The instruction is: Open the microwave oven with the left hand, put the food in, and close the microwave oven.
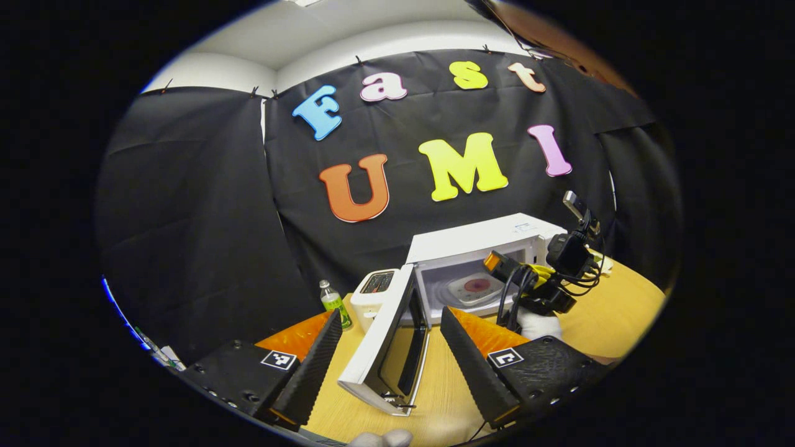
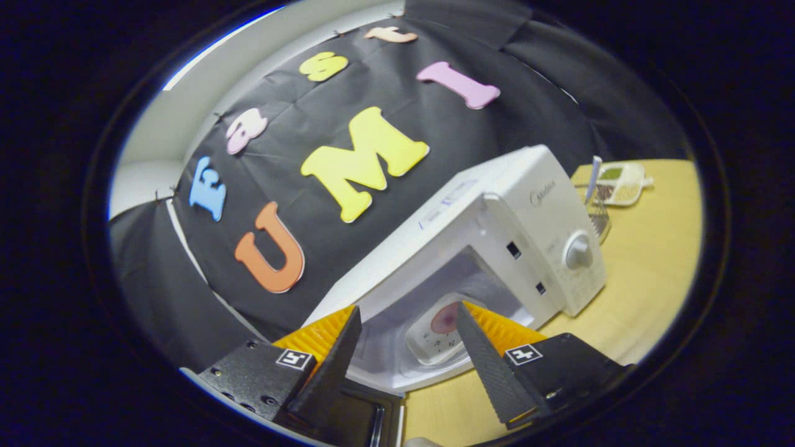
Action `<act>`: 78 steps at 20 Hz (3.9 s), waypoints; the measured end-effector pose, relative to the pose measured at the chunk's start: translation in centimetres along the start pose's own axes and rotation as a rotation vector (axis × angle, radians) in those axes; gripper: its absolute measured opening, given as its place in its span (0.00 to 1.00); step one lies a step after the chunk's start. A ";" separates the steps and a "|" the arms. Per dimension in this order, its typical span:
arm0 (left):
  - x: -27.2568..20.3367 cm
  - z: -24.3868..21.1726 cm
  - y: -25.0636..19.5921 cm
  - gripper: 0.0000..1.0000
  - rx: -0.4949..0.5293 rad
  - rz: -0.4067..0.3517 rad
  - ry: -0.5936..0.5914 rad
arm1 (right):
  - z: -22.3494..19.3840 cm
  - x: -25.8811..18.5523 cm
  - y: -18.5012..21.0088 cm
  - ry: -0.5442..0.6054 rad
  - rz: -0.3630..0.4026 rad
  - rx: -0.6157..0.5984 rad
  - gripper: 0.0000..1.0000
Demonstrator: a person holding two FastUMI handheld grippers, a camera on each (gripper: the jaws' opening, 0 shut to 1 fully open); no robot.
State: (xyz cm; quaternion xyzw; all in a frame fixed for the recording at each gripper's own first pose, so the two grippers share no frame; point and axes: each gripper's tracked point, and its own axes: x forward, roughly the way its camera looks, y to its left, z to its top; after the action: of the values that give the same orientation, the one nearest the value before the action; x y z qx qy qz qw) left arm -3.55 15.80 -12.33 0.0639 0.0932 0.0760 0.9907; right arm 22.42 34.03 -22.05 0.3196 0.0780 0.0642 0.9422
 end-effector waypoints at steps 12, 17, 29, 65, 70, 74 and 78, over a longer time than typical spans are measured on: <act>3.0 2.9 -0.1 0.96 -0.108 -0.039 -0.094 | 11.2 -16.0 -6.5 0.122 -0.091 -0.526 1.00; 4.4 3.6 -1.9 0.89 -0.124 -0.091 -0.121 | 17.8 -20.9 -9.2 0.042 -0.177 -0.643 1.00; 3.7 2.7 -0.4 0.00 -0.111 -0.081 -0.154 | 20.3 -24.3 -10.0 0.030 -0.233 -0.585 1.00; 3.5 -14.5 0.3 0.00 -0.129 -0.062 0.058 | 18.7 -26.2 -9.3 0.155 -0.224 -0.531 0.92; 4.3 -13.2 -5.7 0.00 -0.122 -0.160 0.044 | 19.0 -26.0 -9.6 0.169 -0.208 -0.558 1.00; 5.1 -11.9 -9.8 0.00 -0.101 -0.225 0.023 | 20.1 -25.6 -10.8 0.178 -0.210 -0.567 1.00; 6.5 -10.6 -13.9 0.00 -0.096 -0.281 0.008 | 21.0 -24.9 -11.9 0.189 -0.209 -0.571 0.92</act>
State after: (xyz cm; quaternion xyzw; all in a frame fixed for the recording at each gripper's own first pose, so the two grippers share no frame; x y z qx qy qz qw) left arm 2.63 4.40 -25.77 0.0023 0.1014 -0.0590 0.9931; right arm 2.81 7.93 -10.26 0.0253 0.1765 0.0157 0.9839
